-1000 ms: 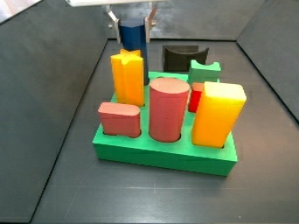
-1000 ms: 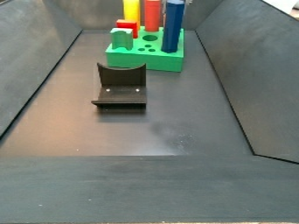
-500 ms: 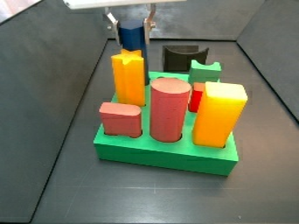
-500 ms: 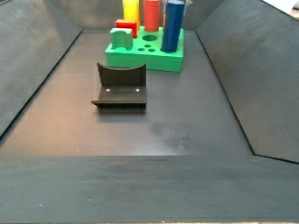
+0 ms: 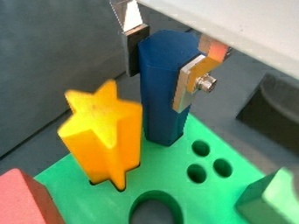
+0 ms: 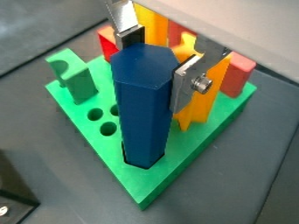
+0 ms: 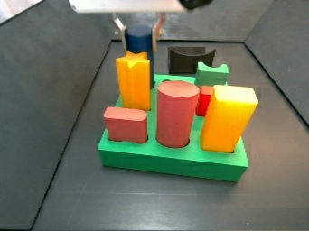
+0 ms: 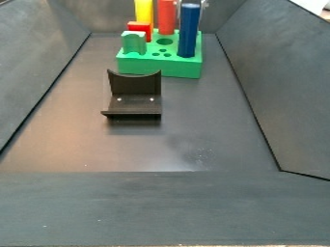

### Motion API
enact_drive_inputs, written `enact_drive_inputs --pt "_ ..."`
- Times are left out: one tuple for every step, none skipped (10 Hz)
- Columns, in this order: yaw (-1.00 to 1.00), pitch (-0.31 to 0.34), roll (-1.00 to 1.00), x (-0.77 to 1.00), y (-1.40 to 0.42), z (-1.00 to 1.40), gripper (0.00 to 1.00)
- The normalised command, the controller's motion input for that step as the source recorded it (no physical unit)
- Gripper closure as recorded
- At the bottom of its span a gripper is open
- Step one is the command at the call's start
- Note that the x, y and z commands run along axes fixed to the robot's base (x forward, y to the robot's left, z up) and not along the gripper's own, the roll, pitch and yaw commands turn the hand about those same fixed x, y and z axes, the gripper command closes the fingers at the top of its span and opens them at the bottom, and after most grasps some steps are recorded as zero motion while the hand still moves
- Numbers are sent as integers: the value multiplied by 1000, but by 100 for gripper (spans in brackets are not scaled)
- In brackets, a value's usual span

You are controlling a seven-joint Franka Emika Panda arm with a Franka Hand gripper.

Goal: Pick up the hexagon object. Move up. Move to above the board. Insert the hexagon object.
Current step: Insert the hexagon object.

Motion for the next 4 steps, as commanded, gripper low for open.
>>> enact_drive_inputs --pt "-280 130 74 431 -131 -880 100" --pt "-123 -34 0 31 0 -1000 100" --pt "0 -74 0 -31 0 0 100" --pt "0 0 0 0 0 0 100"
